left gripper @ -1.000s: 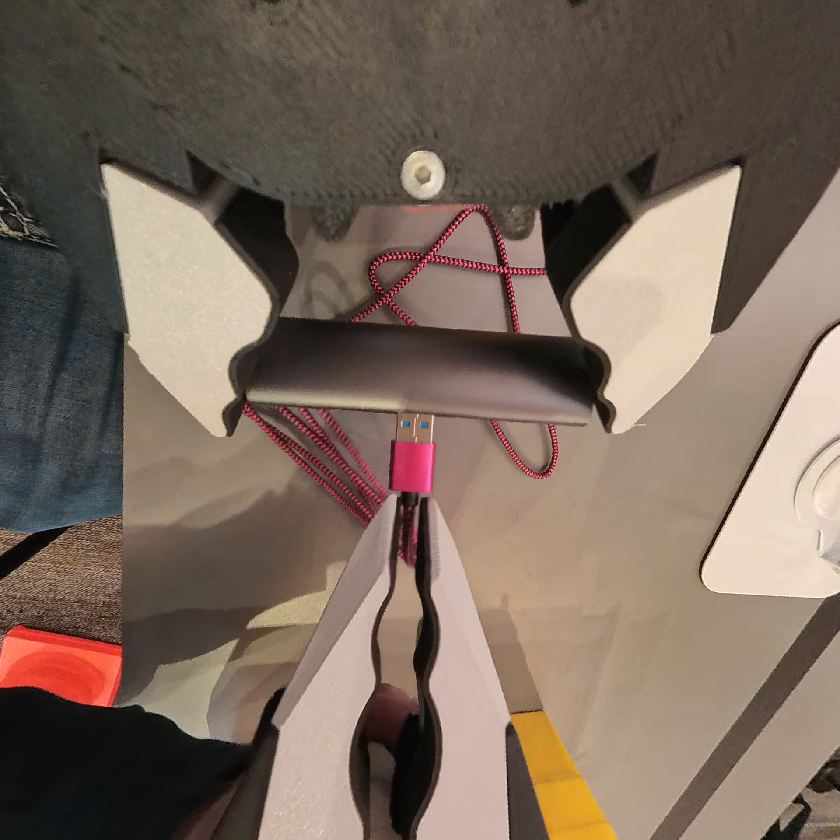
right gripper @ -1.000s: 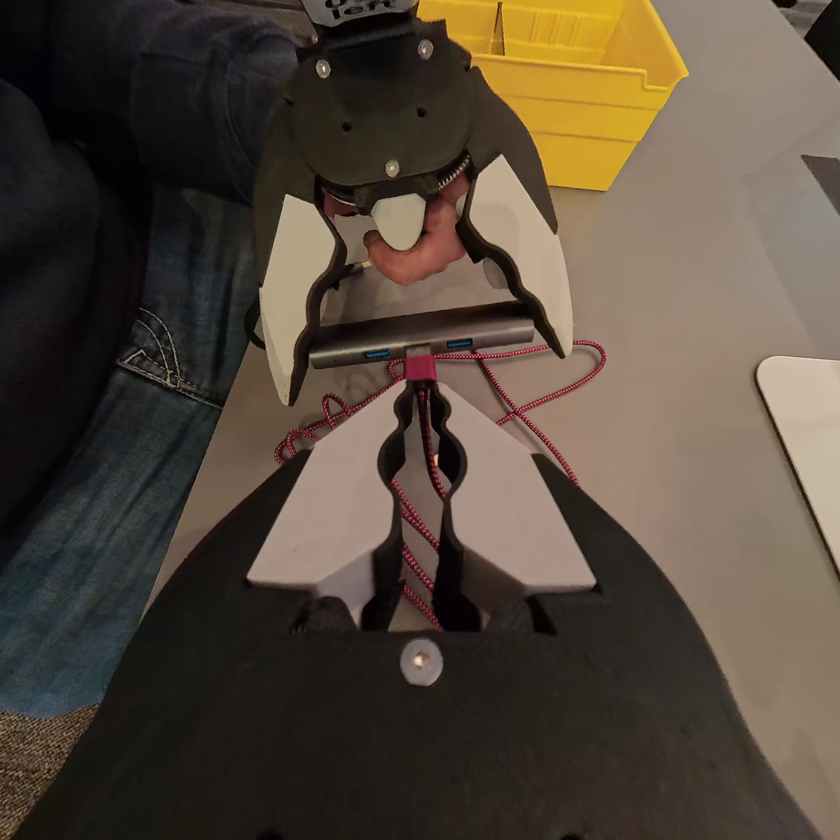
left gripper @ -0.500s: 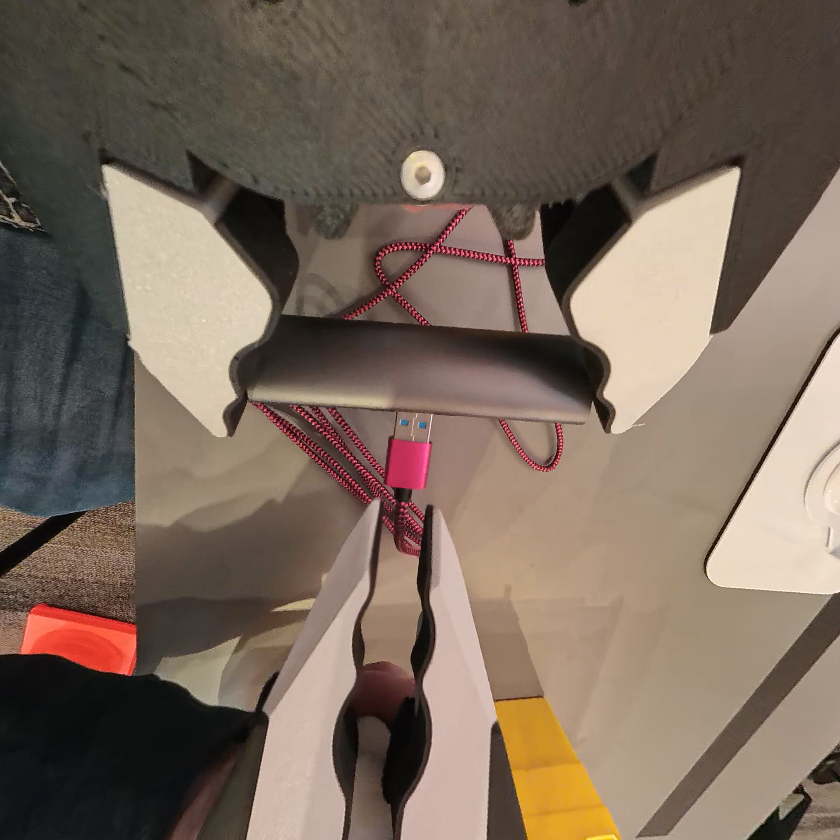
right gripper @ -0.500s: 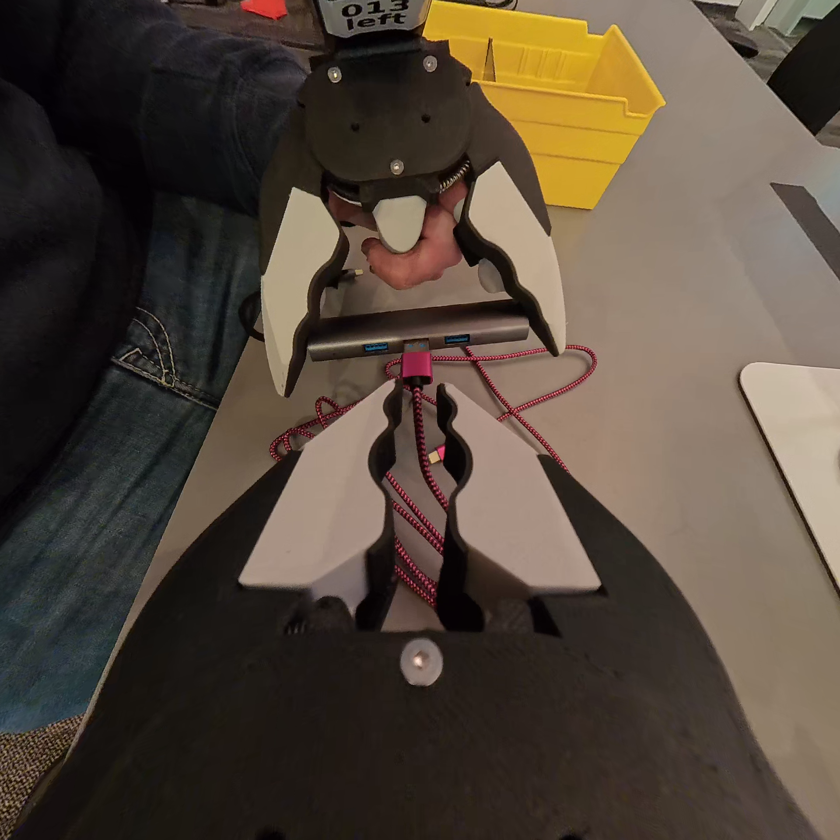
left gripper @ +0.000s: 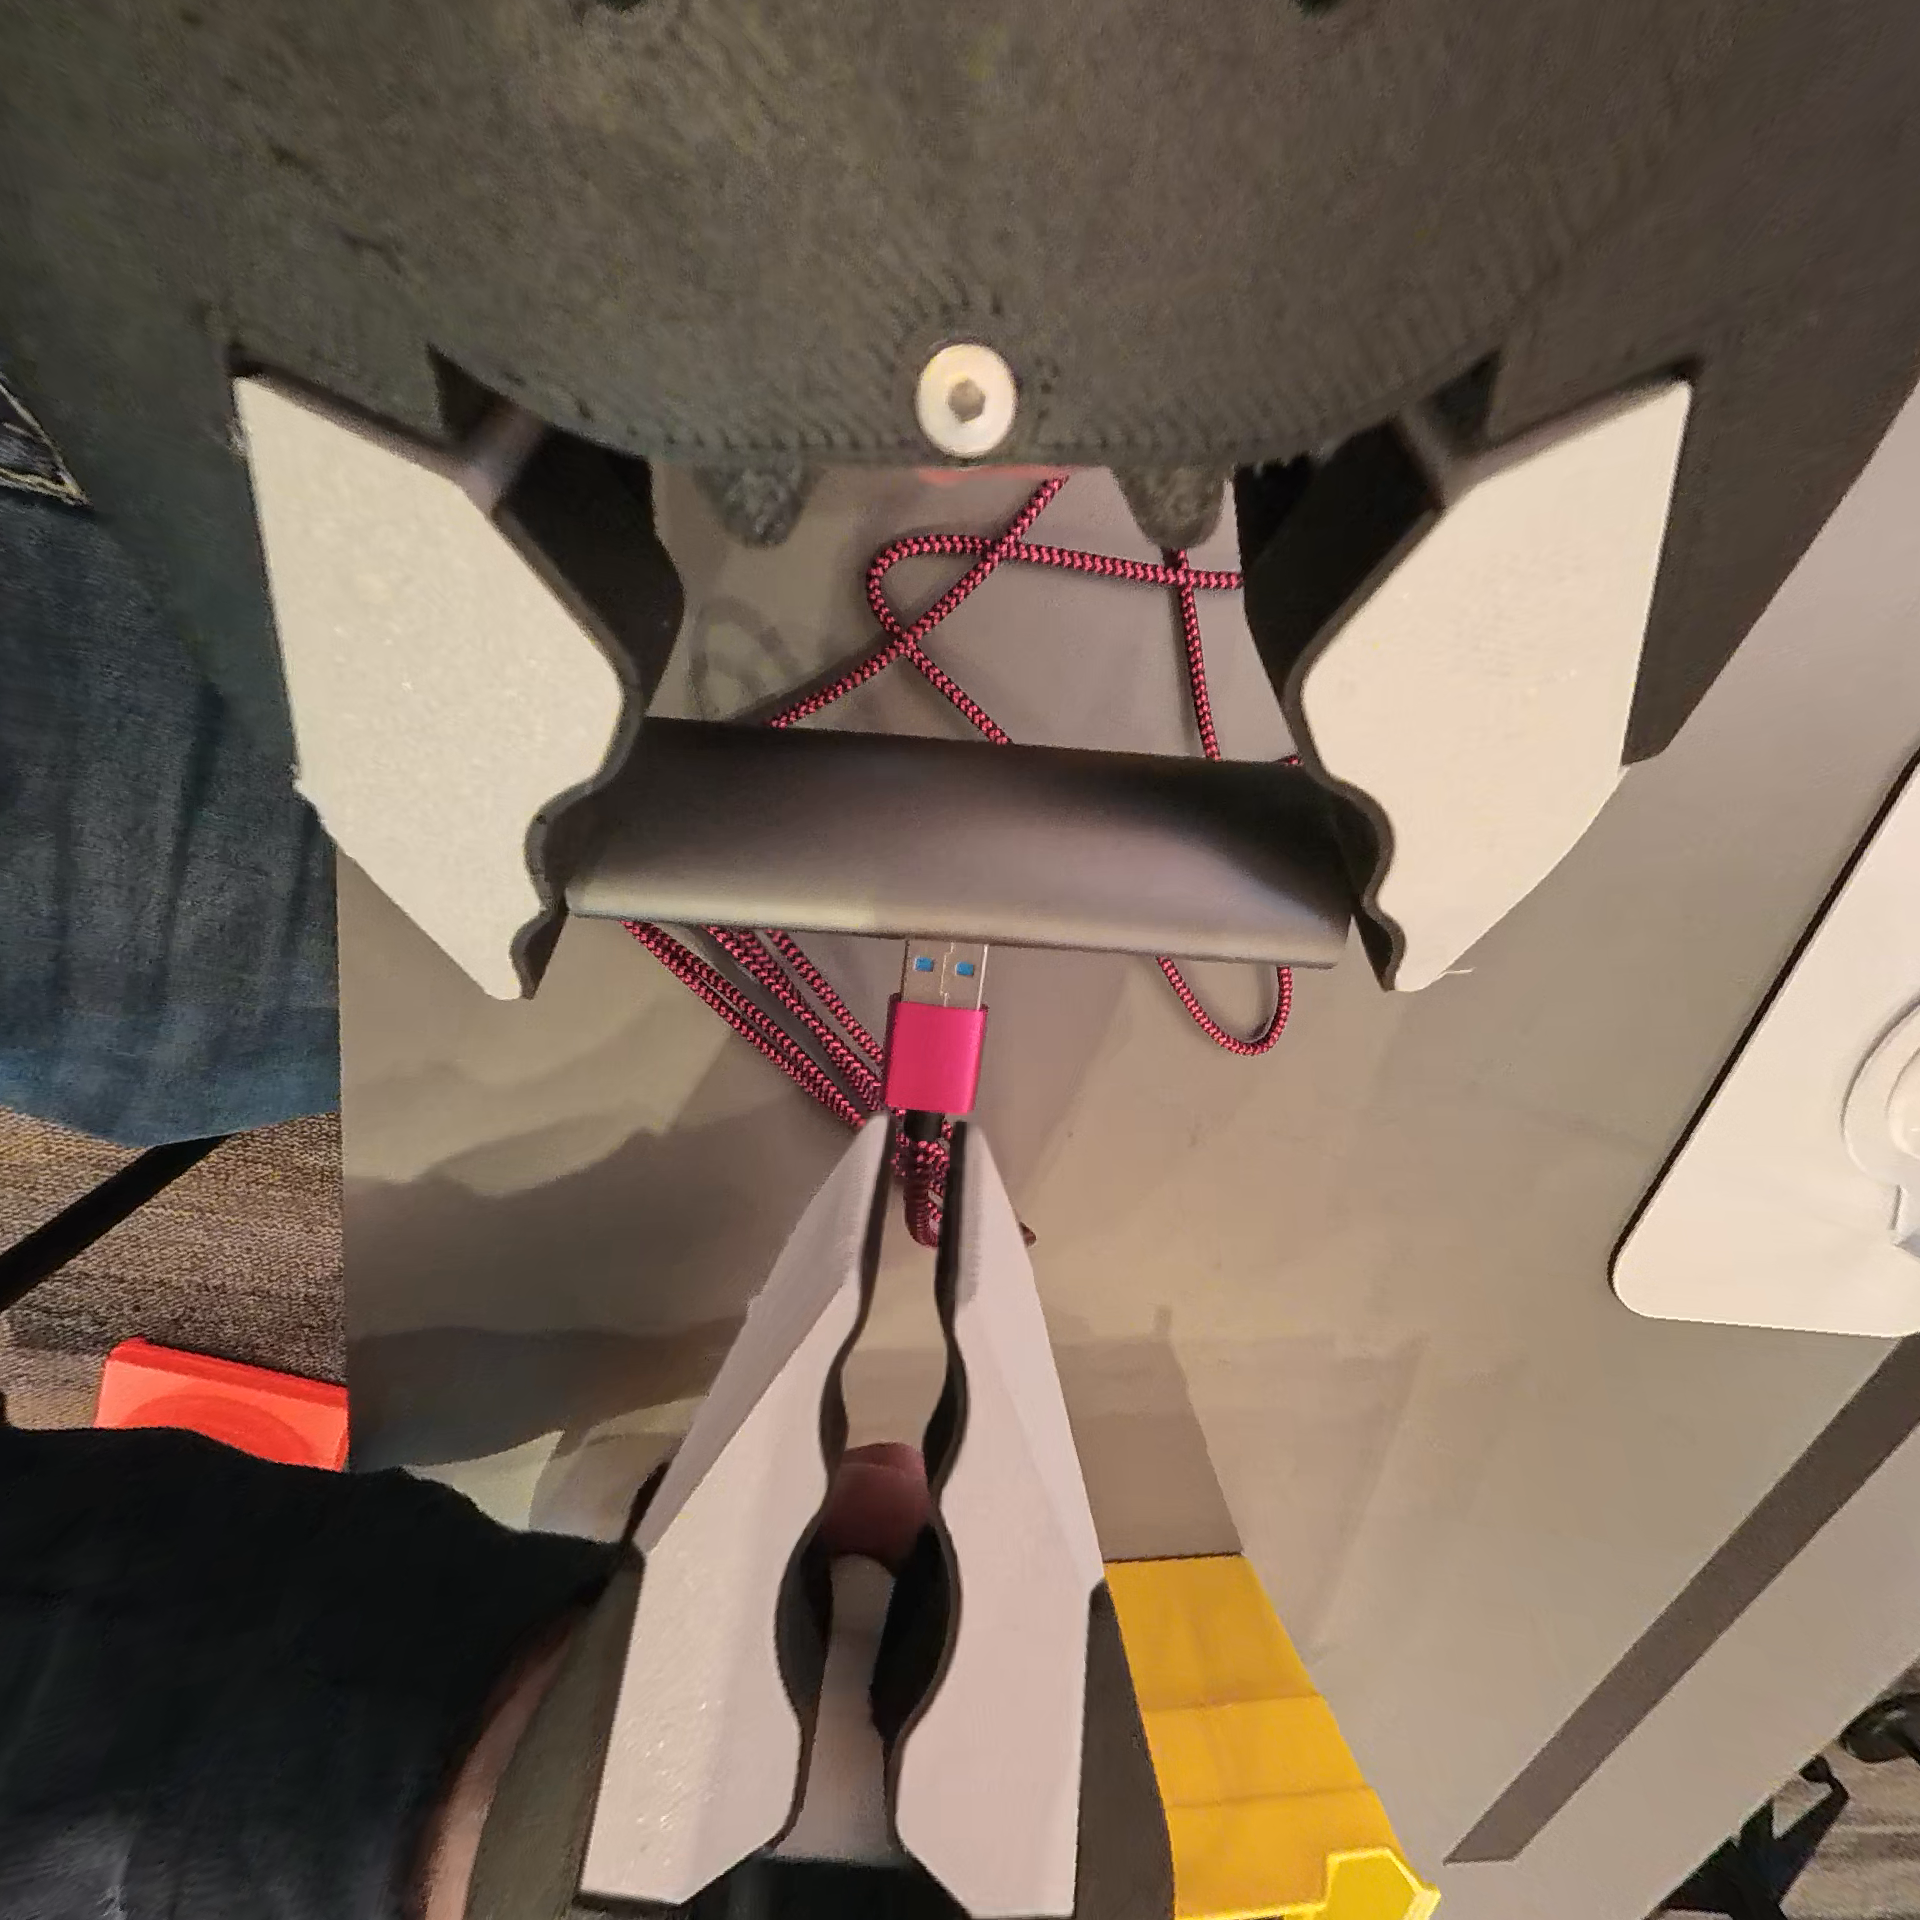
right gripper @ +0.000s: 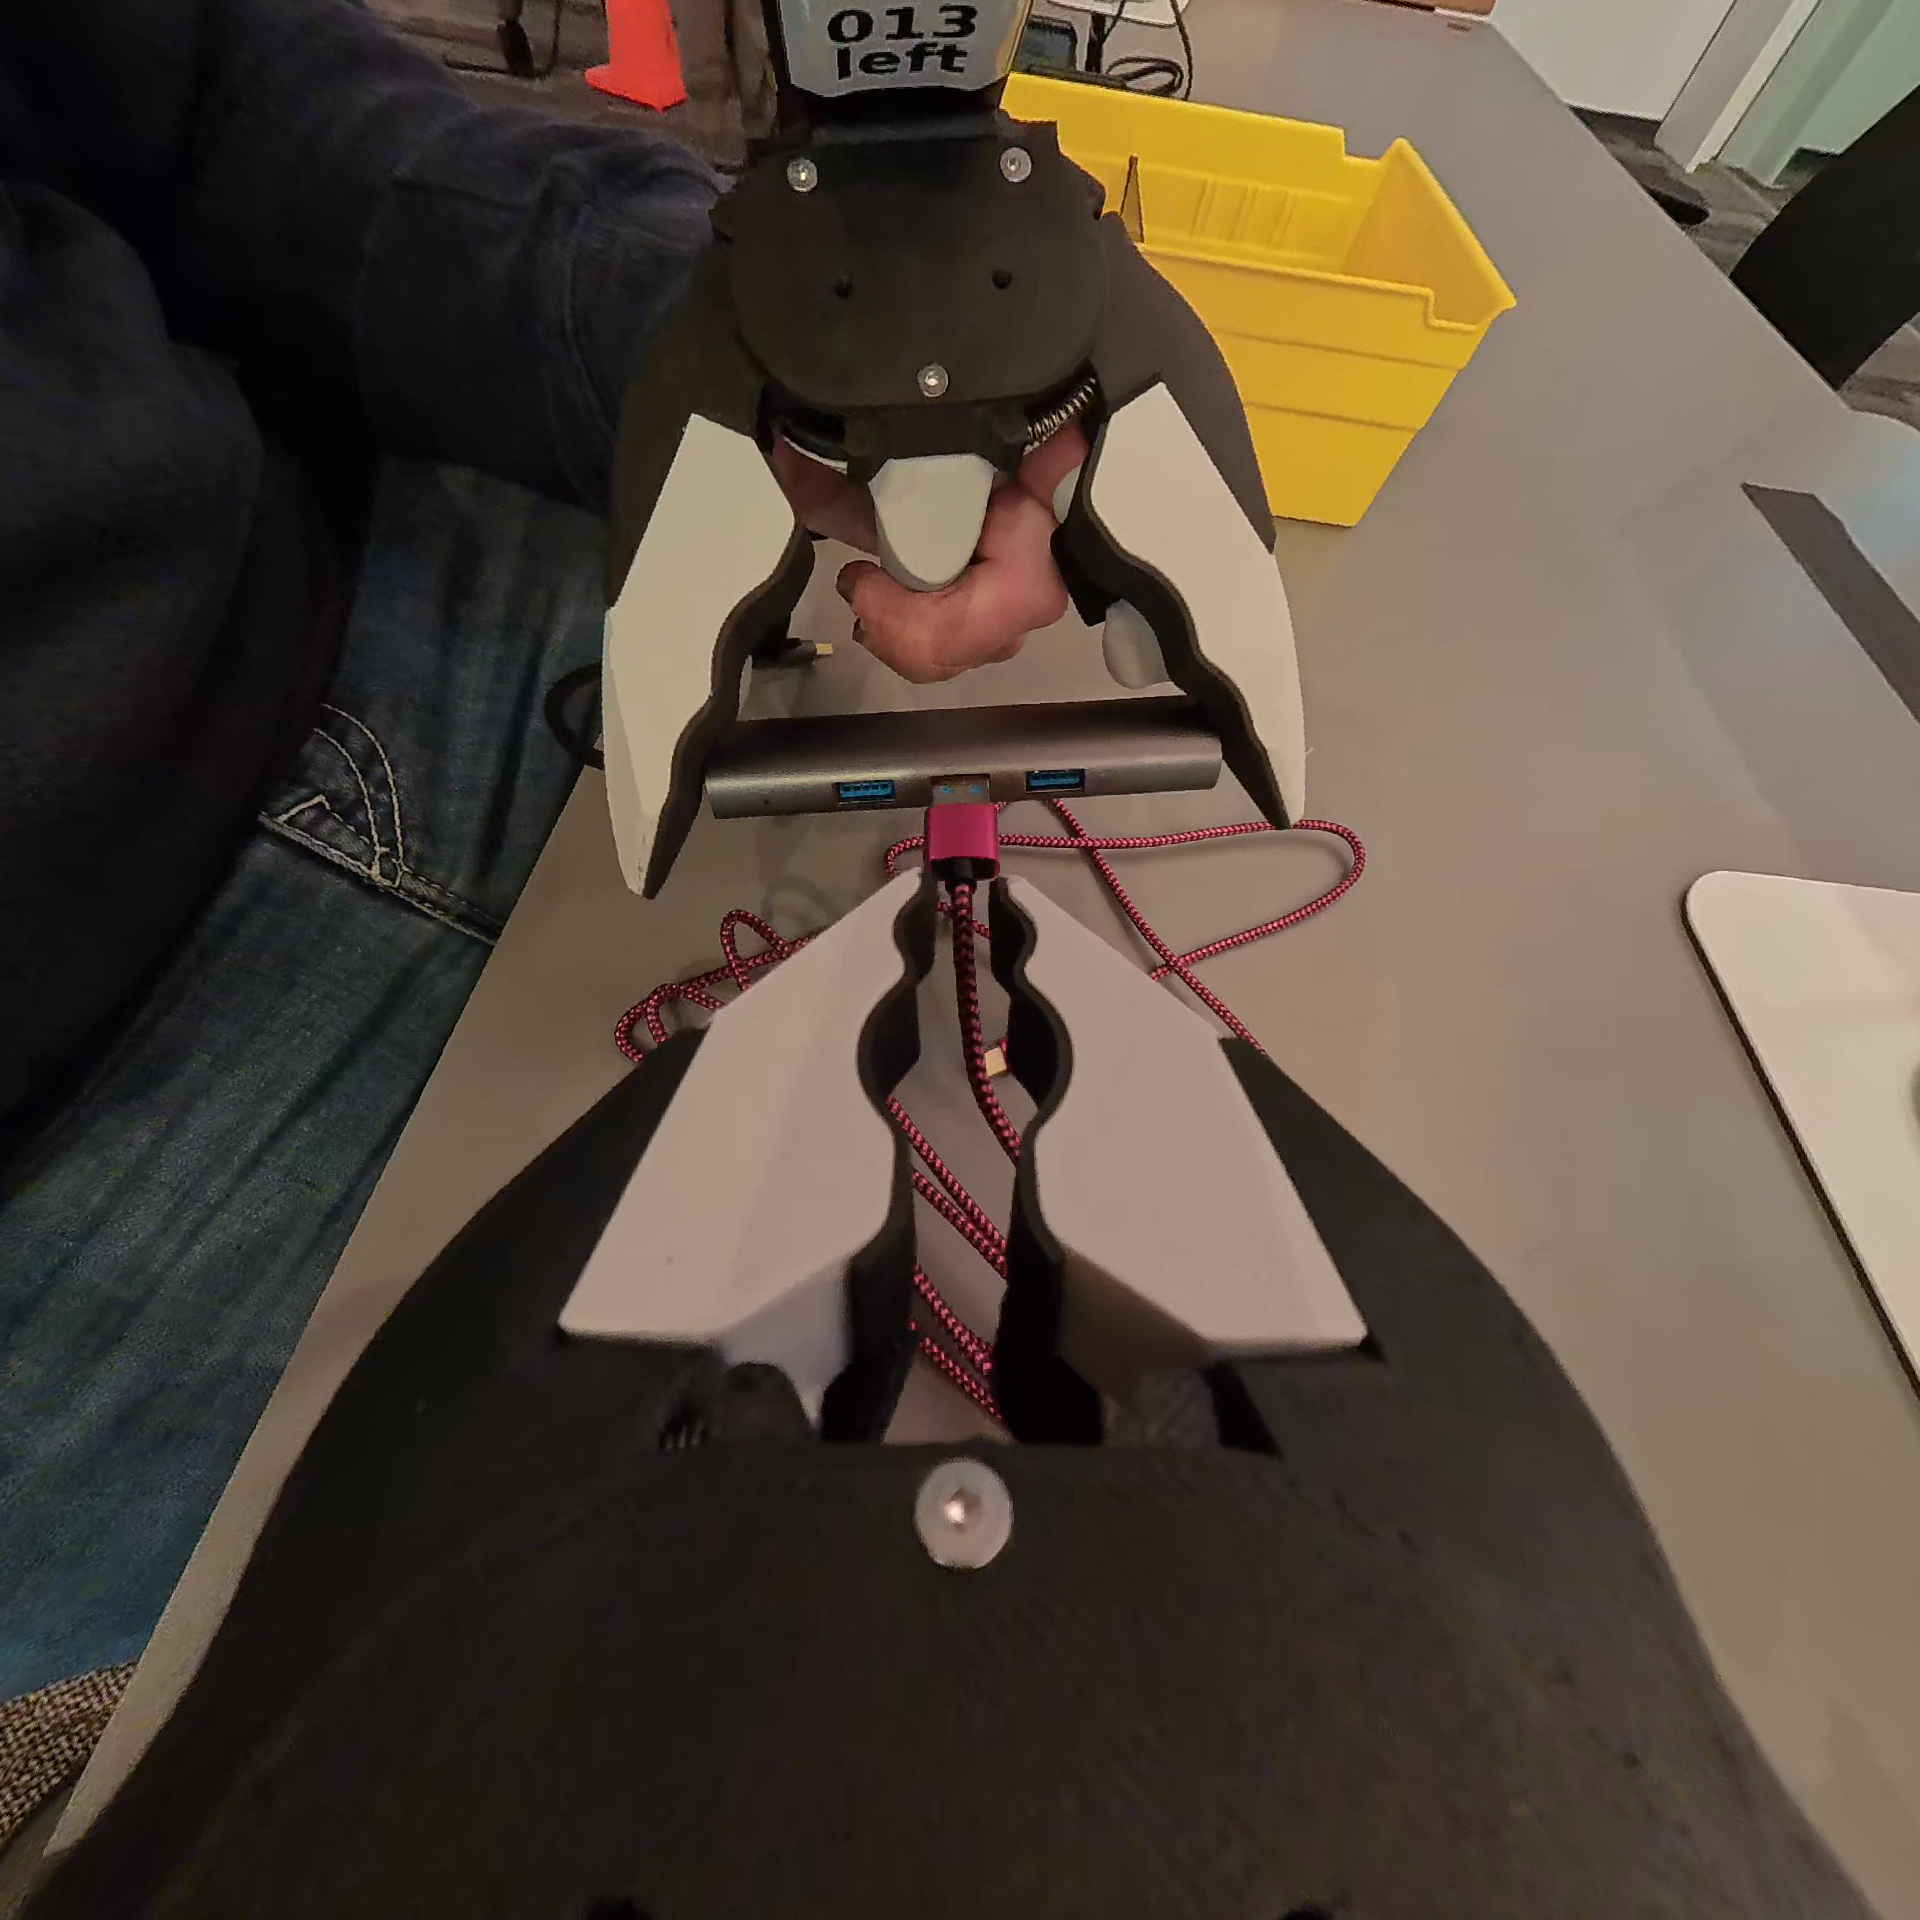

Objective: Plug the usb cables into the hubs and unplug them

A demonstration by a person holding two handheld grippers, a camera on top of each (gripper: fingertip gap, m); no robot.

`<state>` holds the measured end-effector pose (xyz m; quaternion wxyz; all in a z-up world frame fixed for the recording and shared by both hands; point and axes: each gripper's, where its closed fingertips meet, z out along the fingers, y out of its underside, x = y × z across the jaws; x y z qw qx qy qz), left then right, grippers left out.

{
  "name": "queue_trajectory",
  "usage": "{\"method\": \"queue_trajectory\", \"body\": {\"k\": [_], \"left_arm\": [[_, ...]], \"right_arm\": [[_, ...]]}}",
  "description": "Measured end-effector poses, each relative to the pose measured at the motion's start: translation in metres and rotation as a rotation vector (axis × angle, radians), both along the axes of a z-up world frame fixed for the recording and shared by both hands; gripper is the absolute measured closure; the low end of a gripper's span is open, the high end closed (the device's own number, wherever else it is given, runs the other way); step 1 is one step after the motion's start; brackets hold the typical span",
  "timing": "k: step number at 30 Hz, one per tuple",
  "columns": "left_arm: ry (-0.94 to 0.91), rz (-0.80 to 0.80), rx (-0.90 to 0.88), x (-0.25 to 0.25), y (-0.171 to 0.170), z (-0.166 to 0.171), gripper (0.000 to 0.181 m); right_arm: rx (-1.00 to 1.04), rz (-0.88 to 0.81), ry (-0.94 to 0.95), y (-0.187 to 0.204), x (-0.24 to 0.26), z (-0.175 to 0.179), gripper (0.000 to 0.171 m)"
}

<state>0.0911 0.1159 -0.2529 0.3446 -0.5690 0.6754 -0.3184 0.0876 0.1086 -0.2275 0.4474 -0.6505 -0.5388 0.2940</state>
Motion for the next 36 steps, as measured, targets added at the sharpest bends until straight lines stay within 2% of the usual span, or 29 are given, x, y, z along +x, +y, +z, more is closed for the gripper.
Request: {"method": "queue_trajectory", "body": {"k": [26,36], "left_arm": [[-0.036,-0.009,-0.024,0.001,-0.002,0.006,0.045],[-0.058,-0.017,-0.035,0.001,-0.003,0.012,0.048]], "right_arm": [[0.044,0.032,0.035,-0.001,-0.004,0.006,0.168],[0.033,0.07,0.116,-0.001,-0.006,0.01,0.169]]}}
